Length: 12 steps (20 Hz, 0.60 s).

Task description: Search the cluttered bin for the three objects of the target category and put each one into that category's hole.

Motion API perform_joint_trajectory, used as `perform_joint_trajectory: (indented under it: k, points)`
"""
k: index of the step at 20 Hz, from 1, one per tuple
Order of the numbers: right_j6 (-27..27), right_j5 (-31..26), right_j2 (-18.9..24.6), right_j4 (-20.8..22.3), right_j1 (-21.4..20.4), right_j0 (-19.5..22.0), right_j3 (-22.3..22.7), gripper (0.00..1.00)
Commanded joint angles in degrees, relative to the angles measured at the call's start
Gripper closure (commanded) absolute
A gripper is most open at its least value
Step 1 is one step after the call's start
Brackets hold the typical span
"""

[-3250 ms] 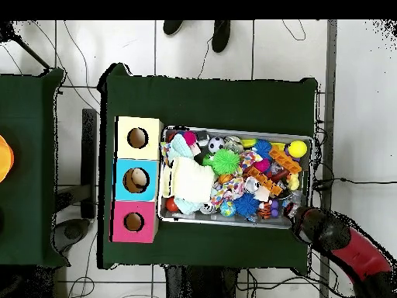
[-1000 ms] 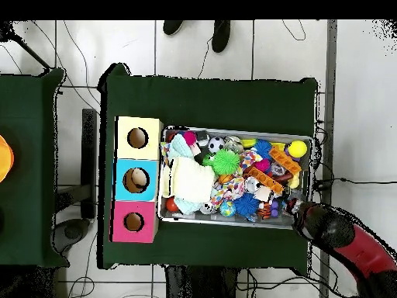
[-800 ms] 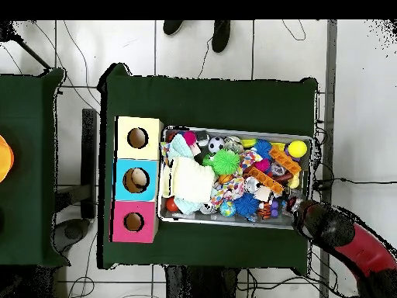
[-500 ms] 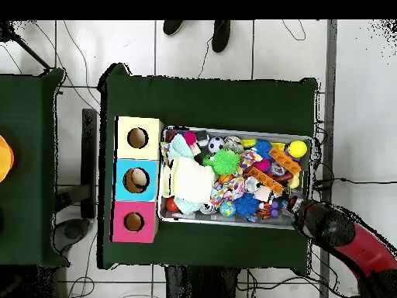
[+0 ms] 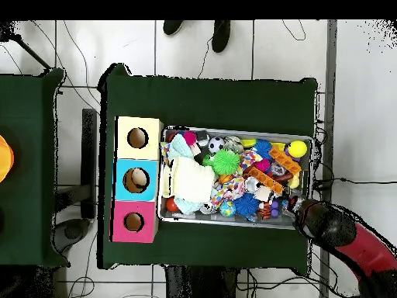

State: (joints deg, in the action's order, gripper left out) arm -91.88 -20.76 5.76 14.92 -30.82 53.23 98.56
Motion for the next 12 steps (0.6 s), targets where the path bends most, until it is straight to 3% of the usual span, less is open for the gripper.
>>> perform_joint_trajectory:
  k: [1,12]
  points:
    - [-5.24,0.23,1.98,-0.3,1.17,-0.51,-1.96,0.0]
    - [-4.74,2.55,2.75,0.3,7.57,0.53,-3.87,0.0]
